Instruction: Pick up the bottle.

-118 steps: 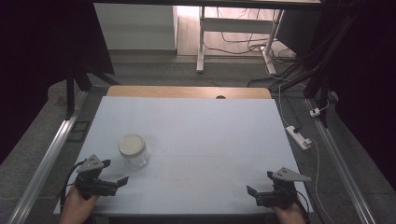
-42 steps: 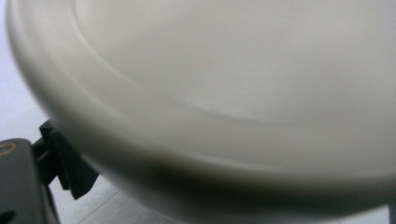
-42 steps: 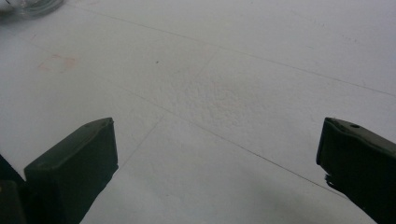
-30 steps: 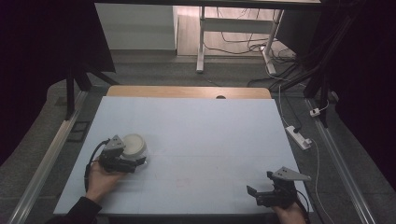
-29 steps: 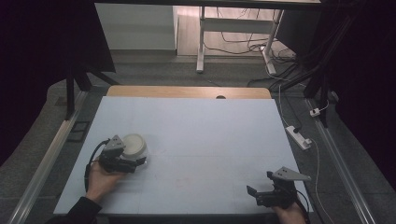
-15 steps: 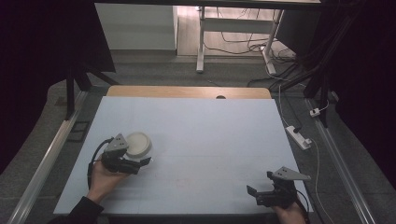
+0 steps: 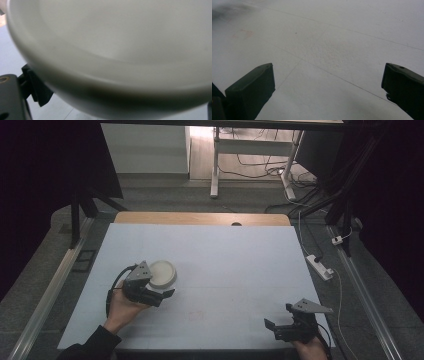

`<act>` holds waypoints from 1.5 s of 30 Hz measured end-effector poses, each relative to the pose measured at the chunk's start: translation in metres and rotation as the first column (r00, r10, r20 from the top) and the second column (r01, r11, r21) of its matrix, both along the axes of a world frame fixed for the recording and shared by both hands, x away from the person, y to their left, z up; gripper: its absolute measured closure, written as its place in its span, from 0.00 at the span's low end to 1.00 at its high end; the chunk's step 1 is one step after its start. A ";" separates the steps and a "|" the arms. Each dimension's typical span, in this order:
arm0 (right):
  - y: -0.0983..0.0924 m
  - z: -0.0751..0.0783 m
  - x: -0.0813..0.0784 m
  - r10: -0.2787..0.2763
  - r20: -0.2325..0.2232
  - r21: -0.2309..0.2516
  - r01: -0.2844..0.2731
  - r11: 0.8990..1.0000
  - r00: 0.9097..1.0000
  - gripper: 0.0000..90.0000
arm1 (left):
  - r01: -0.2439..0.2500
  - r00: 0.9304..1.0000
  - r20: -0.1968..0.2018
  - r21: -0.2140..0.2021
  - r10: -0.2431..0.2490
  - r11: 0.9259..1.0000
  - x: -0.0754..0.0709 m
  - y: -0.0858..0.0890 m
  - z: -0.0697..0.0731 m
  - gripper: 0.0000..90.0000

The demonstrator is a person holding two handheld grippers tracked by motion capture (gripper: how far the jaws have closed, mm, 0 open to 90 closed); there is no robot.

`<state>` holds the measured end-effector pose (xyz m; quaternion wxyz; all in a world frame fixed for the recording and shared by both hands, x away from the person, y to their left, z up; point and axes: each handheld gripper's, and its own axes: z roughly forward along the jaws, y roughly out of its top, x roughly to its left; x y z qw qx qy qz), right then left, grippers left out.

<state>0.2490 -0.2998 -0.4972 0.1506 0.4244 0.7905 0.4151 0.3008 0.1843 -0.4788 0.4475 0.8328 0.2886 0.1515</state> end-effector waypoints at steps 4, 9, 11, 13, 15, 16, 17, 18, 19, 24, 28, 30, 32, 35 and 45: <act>0.000 0.000 0.000 0.000 0.000 0.000 0.000 1.000 1.000 0.00 | 0.034 0.999 0.001 0.004 -0.034 0.999 0.003 -0.012 0.003 0.08; 0.000 0.000 0.000 0.001 0.000 0.001 -0.001 1.000 1.000 0.00 | 0.072 0.997 0.004 0.004 -0.072 0.997 0.007 -0.027 0.005 0.08; 0.000 0.000 0.000 0.000 0.001 0.002 0.000 1.000 1.000 0.00 | 0.085 0.996 0.000 0.003 -0.085 0.996 0.008 -0.032 0.005 0.08; 0.000 0.000 0.000 0.001 0.001 0.002 -0.001 1.000 1.000 0.00 | 0.096 0.995 -0.005 0.004 -0.096 0.995 0.010 -0.038 0.004 0.08; 0.000 0.000 0.000 0.001 0.002 0.002 -0.001 1.000 1.000 0.00 | 0.106 0.994 -0.007 0.006 -0.106 0.994 0.011 -0.042 0.004 0.08; 0.000 0.000 0.000 0.001 0.002 0.002 -0.001 1.000 1.000 0.00 | 0.112 0.994 -0.008 0.008 -0.112 0.994 0.012 -0.045 0.004 0.08; 0.000 0.000 0.000 0.002 0.001 0.002 -0.002 1.000 1.000 0.00 | 0.114 0.993 -0.010 0.006 -0.114 0.993 0.012 -0.047 0.004 0.08; 0.000 0.000 0.000 0.002 0.001 0.003 -0.002 1.000 1.000 0.00 | 0.119 0.993 -0.009 0.006 -0.119 0.993 0.013 -0.049 0.004 0.08; 0.000 0.000 0.000 0.001 0.001 0.003 -0.001 1.000 1.000 0.00 | 0.124 0.992 -0.010 0.005 -0.124 0.992 0.014 -0.051 0.004 0.08; 0.000 0.000 0.000 0.002 0.000 0.003 -0.002 1.000 1.000 0.00 | 0.150 0.989 -0.015 0.001 -0.150 0.989 0.018 -0.061 0.005 0.08; 0.000 0.000 0.000 0.003 0.001 0.003 -0.003 1.000 1.000 0.00 | 0.168 0.986 -0.022 0.000 -0.168 0.986 0.020 -0.069 0.004 0.08; 0.000 0.000 0.000 0.003 0.001 0.003 -0.003 1.000 1.000 0.00 | 0.176 0.984 -0.025 0.004 -0.176 0.984 0.021 -0.072 0.004 0.08; 0.000 0.000 0.000 0.003 0.001 0.004 -0.003 1.000 1.000 0.00 | 0.191 0.981 -0.027 0.014 -0.191 0.981 0.021 -0.077 0.004 0.08; 0.000 0.000 0.000 0.004 0.000 0.004 -0.004 1.000 1.000 0.00 | 0.201 0.979 -0.026 0.018 -0.200 0.980 0.021 -0.083 0.004 0.08; 0.000 0.000 0.000 0.002 -0.002 0.005 -0.002 1.000 1.000 0.00 | 0.233 0.972 -0.024 0.006 -0.233 0.972 0.023 -0.095 0.009 0.08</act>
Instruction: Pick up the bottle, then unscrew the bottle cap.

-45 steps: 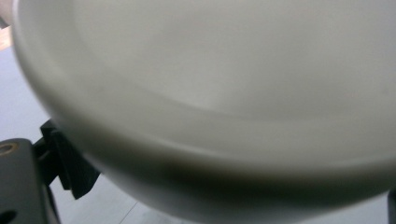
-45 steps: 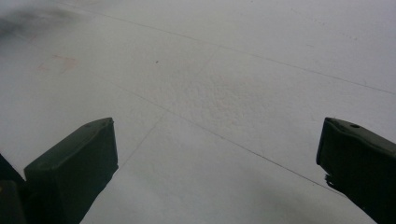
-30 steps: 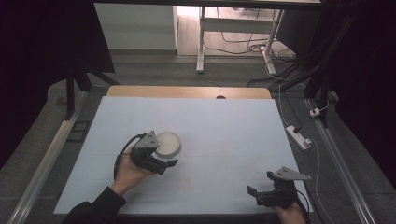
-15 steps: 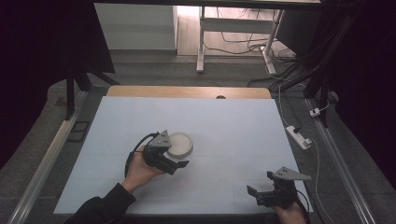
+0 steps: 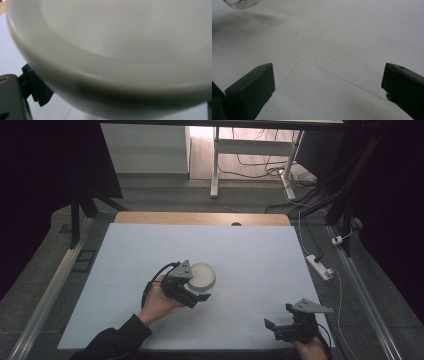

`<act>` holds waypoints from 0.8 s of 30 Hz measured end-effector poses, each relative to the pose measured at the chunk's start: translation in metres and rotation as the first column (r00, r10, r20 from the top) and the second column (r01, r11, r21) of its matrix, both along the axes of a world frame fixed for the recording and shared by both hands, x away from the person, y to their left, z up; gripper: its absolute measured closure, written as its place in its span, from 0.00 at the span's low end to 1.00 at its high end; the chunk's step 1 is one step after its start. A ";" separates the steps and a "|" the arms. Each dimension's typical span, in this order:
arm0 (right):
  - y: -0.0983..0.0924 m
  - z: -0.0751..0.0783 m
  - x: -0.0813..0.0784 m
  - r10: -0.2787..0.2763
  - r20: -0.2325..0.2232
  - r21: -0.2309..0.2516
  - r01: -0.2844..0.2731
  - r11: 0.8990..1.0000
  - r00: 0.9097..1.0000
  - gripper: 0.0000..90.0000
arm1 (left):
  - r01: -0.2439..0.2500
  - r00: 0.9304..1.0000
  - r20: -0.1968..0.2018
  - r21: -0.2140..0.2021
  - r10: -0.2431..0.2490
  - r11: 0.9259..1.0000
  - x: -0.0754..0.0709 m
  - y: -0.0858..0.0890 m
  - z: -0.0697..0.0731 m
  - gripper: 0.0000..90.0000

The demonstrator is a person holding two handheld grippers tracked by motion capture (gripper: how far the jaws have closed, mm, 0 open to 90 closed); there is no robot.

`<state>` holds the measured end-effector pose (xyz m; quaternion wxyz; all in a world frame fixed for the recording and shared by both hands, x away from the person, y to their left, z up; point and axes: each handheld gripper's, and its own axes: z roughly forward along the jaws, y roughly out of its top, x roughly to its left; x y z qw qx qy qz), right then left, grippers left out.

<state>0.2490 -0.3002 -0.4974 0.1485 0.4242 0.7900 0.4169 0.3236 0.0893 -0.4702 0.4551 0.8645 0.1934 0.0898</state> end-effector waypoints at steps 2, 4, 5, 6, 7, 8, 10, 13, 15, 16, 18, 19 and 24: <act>0.000 0.000 0.000 0.000 0.000 0.000 0.000 1.000 1.000 0.00 | 0.007 1.000 0.000 0.000 -0.007 1.000 0.000 -0.003 0.000 0.08; 0.000 0.000 0.000 0.000 0.000 -0.001 0.000 1.000 1.000 0.00 | 0.015 1.000 0.001 0.008 -0.015 1.000 -0.001 -0.005 0.001 0.08; 0.000 0.000 0.000 0.001 0.000 0.000 -0.001 1.000 1.000 0.00 | 0.017 1.000 0.005 0.015 -0.017 1.000 -0.001 -0.005 0.001 0.08; 0.000 0.000 0.000 0.000 0.002 0.000 0.000 1.000 1.000 0.00 | 0.017 1.000 0.005 0.016 -0.017 1.000 -0.001 -0.005 0.001 0.08; 0.000 0.000 0.000 -0.001 0.002 0.002 0.001 1.000 1.000 0.00 | 0.017 1.000 0.005 0.016 -0.017 1.000 -0.002 -0.005 0.001 0.08; -0.001 0.000 0.000 0.000 0.002 0.003 0.000 1.000 1.000 0.00 | 0.014 1.000 0.005 0.016 -0.014 1.000 -0.002 -0.005 0.001 0.08; -0.001 0.000 0.000 0.002 0.002 0.007 -0.002 1.000 1.000 0.00 | 0.012 1.000 0.006 0.016 -0.012 1.000 -0.002 -0.004 0.001 0.08; -0.001 0.001 0.000 0.006 0.004 0.010 -0.006 1.000 1.000 0.00 | 0.011 1.000 0.005 0.019 -0.011 1.000 -0.001 -0.004 0.000 0.08; -0.001 0.001 0.000 0.008 0.006 0.013 -0.008 1.000 1.000 0.00 | 0.009 1.000 0.006 0.021 -0.009 1.000 -0.002 -0.004 0.000 0.08; -0.001 0.001 0.000 0.010 0.008 0.015 -0.010 1.000 1.000 0.00 | 0.009 1.000 0.004 0.021 -0.009 1.000 -0.002 -0.004 0.000 0.08; -0.001 0.002 -0.001 0.012 0.012 0.020 -0.012 1.000 1.000 0.00 | 0.009 1.000 0.005 0.022 -0.009 1.000 -0.002 -0.004 0.000 0.08; -0.001 0.002 -0.001 0.014 0.014 0.030 -0.014 0.999 1.000 0.00 | 0.008 1.000 0.005 0.021 -0.008 1.000 -0.003 -0.005 -0.001 0.08; 0.002 0.007 -0.003 0.031 0.030 0.048 -0.032 0.998 0.999 0.00 | 0.013 1.000 0.005 0.023 -0.013 1.000 -0.003 -0.004 0.000 0.08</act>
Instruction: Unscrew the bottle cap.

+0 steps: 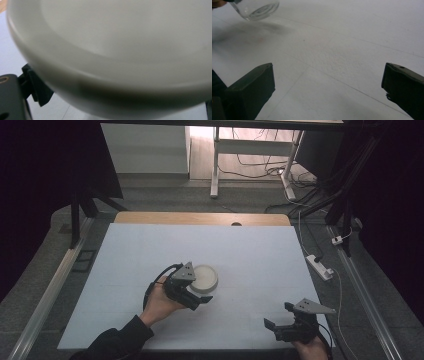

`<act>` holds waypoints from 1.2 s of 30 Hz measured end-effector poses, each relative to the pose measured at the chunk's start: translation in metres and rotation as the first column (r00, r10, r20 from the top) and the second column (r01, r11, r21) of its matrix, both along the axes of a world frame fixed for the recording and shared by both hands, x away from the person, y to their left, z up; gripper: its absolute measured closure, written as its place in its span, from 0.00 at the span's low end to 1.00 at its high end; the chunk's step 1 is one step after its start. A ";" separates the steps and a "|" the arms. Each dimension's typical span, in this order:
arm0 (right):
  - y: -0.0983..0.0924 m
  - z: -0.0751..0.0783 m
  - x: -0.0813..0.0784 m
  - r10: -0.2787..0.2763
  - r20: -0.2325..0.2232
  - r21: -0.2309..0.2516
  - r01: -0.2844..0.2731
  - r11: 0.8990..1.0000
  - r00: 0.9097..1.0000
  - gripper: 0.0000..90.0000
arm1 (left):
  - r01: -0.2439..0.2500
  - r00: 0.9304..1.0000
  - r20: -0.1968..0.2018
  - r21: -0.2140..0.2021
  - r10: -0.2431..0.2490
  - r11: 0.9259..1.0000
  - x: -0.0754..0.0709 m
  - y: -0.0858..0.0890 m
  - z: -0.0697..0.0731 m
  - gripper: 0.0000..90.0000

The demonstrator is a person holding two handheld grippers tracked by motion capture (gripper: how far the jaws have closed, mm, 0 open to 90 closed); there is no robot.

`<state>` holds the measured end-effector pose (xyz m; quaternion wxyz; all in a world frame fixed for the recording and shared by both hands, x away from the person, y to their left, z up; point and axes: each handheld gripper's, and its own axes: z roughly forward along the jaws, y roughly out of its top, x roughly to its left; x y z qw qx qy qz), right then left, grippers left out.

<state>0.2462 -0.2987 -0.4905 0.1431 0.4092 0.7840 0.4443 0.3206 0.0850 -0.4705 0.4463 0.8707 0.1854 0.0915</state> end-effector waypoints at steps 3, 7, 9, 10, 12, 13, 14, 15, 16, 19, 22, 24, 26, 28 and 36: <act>0.004 0.004 -0.001 0.015 0.019 0.003 -0.015 1.000 1.000 0.00 | -0.005 1.000 0.000 -0.003 0.005 1.000 0.000 0.001 0.000 0.08; 0.012 0.008 -0.001 0.037 0.037 0.002 -0.037 0.999 0.999 0.00 | -0.010 1.000 -0.005 -0.014 0.010 1.000 0.001 0.003 0.000 0.08; 0.017 0.010 -0.001 0.051 0.045 0.002 -0.051 0.999 0.998 0.00 | -0.011 1.000 -0.003 -0.012 0.011 1.000 0.001 0.004 0.001 0.08; 0.019 0.010 -0.001 0.060 0.050 0.002 -0.060 0.998 0.997 0.00 | -0.013 1.000 -0.003 -0.012 0.013 1.000 0.001 0.004 0.000 0.08; 0.023 0.012 -0.001 0.077 0.060 0.010 -0.078 0.997 0.995 0.00 | -0.017 1.000 -0.004 -0.016 0.017 1.000 0.001 0.004 0.000 0.08; 0.025 0.012 -0.001 0.083 0.065 0.015 -0.084 0.996 0.994 0.00 | -0.018 1.000 -0.006 -0.017 0.018 1.000 0.001 0.004 0.000 0.08; 0.027 0.014 0.000 0.094 0.074 0.024 -0.096 0.995 0.993 0.00 | -0.017 1.000 -0.007 -0.017 0.017 1.000 0.001 0.004 0.000 0.08; 0.028 0.014 0.000 0.098 0.076 0.028 -0.100 0.995 0.992 0.00 | -0.019 1.000 -0.006 -0.015 0.019 1.000 0.001 0.004 -0.001 0.08; 0.031 0.016 0.001 0.106 0.084 0.038 -0.109 0.993 0.991 0.00 | -0.018 1.000 -0.007 -0.016 0.018 1.000 0.001 0.004 -0.001 0.08; 0.036 0.019 0.002 0.124 0.102 0.061 -0.131 0.990 0.987 0.00 | -0.018 1.000 -0.009 -0.019 0.017 1.000 0.001 0.004 -0.001 0.08; 0.043 0.022 0.004 0.144 0.126 0.072 -0.153 0.986 0.982 0.00 | -0.017 1.000 -0.011 -0.022 0.017 1.000 0.001 0.004 -0.001 0.08; 0.047 0.025 0.005 0.152 0.136 0.081 -0.164 0.983 0.979 0.00 | -0.017 1.000 -0.013 -0.027 0.017 0.999 0.001 0.005 -0.001 0.08; 0.052 0.028 0.007 0.164 0.141 0.093 -0.179 0.980 0.976 0.00 | -0.015 1.000 -0.014 -0.028 0.014 0.999 0.001 0.005 -0.001 0.08; 0.057 0.031 0.010 0.182 0.142 0.103 -0.197 0.975 0.973 0.00 | -0.011 1.000 -0.013 -0.025 0.011 1.000 0.001 0.005 0.000 0.08; 0.079 0.037 0.020 0.232 0.141 0.085 -0.245 0.966 0.962 0.00 | -0.004 1.000 -0.013 -0.017 0.004 1.000 0.001 0.003 -0.001 0.08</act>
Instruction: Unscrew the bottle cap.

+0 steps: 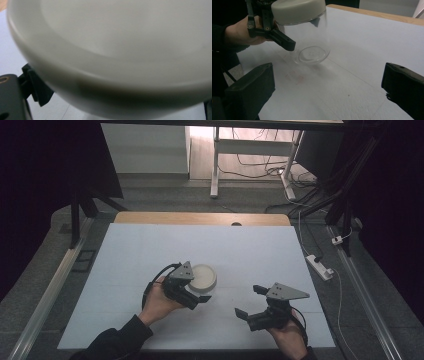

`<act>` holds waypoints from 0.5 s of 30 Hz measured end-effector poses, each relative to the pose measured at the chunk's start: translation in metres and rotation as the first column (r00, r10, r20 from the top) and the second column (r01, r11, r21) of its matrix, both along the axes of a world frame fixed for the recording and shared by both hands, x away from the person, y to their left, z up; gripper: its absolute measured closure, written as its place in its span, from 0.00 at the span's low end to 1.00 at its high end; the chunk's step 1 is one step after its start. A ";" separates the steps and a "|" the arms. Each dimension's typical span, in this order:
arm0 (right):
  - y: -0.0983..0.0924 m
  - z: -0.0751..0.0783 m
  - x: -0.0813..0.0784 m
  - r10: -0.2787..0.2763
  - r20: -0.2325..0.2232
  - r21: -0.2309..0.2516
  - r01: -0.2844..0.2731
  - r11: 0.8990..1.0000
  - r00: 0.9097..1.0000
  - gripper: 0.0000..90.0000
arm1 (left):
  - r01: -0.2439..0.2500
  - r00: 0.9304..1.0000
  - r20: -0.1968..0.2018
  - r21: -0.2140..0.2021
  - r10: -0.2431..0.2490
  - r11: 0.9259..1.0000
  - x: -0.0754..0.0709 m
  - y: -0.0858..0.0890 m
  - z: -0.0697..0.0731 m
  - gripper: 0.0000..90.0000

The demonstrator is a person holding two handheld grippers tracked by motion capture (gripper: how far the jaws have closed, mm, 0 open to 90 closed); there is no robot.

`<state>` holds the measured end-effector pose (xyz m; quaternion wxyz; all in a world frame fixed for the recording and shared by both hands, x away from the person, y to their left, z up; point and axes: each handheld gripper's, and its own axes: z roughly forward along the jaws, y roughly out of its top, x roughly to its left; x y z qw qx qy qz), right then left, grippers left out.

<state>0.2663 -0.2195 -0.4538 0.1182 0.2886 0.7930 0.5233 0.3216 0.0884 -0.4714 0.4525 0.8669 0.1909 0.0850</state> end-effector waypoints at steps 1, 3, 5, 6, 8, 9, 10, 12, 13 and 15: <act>0.002 0.000 0.001 0.005 -0.001 -0.005 -0.005 1.000 1.000 0.00 | 0.000 1.000 0.000 0.000 0.000 1.000 0.000 0.000 0.000 0.08; 0.007 0.001 0.003 0.011 -0.001 -0.010 -0.011 1.000 1.000 0.00 | 0.001 1.000 -0.002 0.001 -0.001 1.000 0.000 0.000 0.000 0.08; 0.010 0.002 0.004 0.012 0.000 -0.012 -0.012 1.000 1.000 0.00 | 0.001 1.000 -0.003 0.001 -0.001 1.000 0.000 -0.001 -0.001 0.08; 0.012 0.002 0.005 0.012 0.005 -0.013 -0.012 1.000 1.000 0.00 | 0.001 1.000 -0.003 0.001 -0.001 1.000 0.000 -0.001 -0.001 0.08; 0.015 0.004 0.007 0.012 0.012 -0.013 -0.012 1.000 1.000 0.00 | 0.001 1.000 -0.003 0.000 -0.001 1.000 0.000 -0.001 -0.002 0.08; 0.017 0.005 0.008 0.015 0.019 -0.015 -0.015 1.000 1.000 0.00 | 0.001 1.000 -0.004 -0.001 -0.001 1.000 0.000 -0.001 -0.002 0.08; 0.019 0.006 0.009 0.020 0.021 -0.013 -0.020 1.000 1.000 0.00 | 0.002 1.000 -0.004 -0.001 -0.002 1.000 0.000 -0.001 -0.002 0.08; 0.023 0.008 0.013 0.021 0.024 -0.017 -0.020 1.000 0.999 0.00 | 0.004 1.000 -0.004 0.000 -0.004 1.000 0.000 -0.002 -0.001 0.08; 0.025 0.009 0.014 0.025 0.028 -0.022 -0.024 0.999 0.999 0.00 | 0.005 1.000 -0.003 0.000 -0.005 1.000 0.000 -0.002 -0.001 0.08; 0.030 0.011 0.018 0.032 0.041 -0.035 -0.030 0.999 0.999 0.00 | 0.007 1.000 -0.003 0.001 -0.007 1.000 0.000 -0.002 -0.001 0.08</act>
